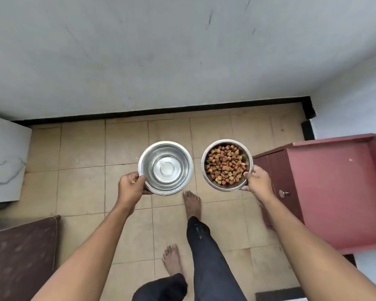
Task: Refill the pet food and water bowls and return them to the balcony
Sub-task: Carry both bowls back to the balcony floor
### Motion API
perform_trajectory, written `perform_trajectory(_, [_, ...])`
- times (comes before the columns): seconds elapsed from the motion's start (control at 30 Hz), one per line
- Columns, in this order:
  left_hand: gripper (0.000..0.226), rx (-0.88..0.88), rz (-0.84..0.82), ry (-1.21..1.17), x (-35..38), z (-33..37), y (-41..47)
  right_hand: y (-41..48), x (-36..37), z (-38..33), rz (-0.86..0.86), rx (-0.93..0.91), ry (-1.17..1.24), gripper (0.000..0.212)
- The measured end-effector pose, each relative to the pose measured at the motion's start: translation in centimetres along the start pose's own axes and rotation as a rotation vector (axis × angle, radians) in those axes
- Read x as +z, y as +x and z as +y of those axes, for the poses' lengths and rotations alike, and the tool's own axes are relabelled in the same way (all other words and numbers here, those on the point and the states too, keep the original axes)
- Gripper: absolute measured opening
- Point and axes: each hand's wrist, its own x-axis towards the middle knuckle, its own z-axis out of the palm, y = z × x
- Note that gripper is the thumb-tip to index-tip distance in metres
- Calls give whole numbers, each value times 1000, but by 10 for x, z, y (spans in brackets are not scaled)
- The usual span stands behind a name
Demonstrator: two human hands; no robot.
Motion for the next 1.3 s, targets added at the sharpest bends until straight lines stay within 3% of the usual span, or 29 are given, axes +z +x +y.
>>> perform_trajectory(0.33, [17,-80,48,-29,96,-145,227,223,121,104,-38,111,44,29])
perform_trajectory(0.57, [16,-132,92,-73,146,-217,329,336,188,168,-51,166,1,32])
perform_trajectory(0.7, [22,-153,115,-72,159,-245,366,372,207,182,-36,184,-11,35])
perform_trajectory(0.93, [19,-175,142,-60,166,-277,396,406,219,192,-15,183,-16,22])
perform_trajectory(1.3, [24,-202,159,-57,179,-291,409,420,214,205,-31,199,2,29])
